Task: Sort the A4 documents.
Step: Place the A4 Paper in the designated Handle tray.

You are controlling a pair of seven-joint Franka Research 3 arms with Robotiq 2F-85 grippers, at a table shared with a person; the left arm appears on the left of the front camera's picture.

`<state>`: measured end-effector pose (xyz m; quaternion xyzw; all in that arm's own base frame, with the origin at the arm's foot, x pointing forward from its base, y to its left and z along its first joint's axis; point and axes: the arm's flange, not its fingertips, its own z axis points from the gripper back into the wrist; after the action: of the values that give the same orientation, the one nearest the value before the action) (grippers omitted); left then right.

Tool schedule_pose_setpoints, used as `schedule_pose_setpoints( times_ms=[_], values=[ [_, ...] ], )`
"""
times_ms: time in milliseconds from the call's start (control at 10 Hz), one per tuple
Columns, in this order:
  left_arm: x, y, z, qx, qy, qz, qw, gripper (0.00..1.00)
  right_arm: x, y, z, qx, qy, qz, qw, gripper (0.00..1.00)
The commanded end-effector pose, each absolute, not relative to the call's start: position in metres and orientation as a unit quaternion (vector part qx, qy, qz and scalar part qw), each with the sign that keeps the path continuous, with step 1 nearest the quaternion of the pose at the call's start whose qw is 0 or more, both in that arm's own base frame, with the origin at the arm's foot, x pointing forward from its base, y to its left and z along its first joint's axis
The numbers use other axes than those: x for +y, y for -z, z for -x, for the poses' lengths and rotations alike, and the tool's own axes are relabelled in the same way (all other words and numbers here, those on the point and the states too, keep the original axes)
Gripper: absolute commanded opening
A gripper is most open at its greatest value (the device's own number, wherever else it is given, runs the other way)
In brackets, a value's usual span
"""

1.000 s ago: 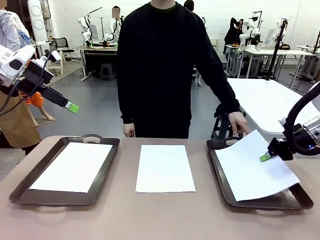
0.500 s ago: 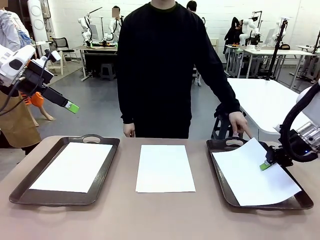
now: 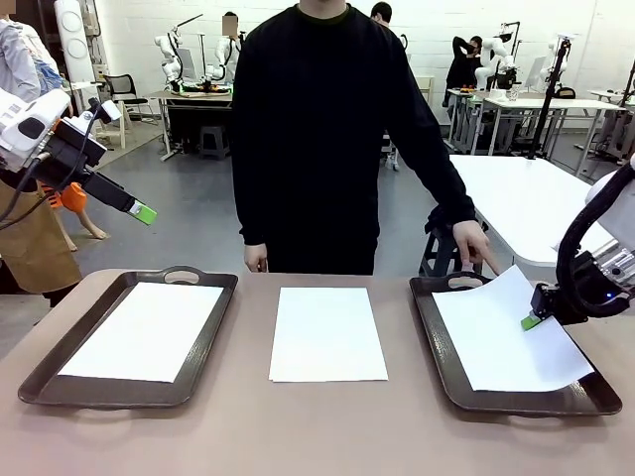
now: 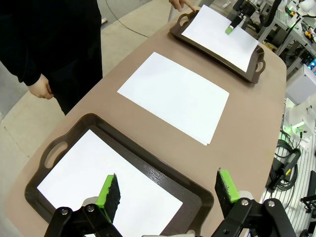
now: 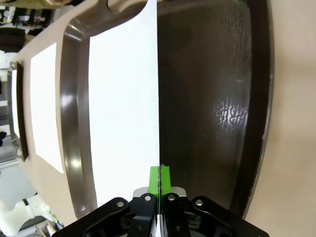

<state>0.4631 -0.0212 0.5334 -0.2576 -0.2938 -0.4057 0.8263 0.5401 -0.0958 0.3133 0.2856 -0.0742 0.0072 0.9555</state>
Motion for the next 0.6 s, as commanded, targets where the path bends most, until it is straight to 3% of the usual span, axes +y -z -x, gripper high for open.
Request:
schedule_pose_setpoints(
  times_ms=[0,500],
  values=[
    [-0.0219,-0.5336,-0.4626,-0.293,0.409,0.255,0.826,1.0,-0.0853,-0.3103,-0.5357,-0.088,0.012,-0.292,0.952,0.01],
    [-0.0219,-0.5336,-0.4626,-0.293,0.409,0.255,0.826,1.0,-0.0781,-0.3118,-0.5381,-0.075,0.009,-0.29,0.954,0.01]
  ],
)
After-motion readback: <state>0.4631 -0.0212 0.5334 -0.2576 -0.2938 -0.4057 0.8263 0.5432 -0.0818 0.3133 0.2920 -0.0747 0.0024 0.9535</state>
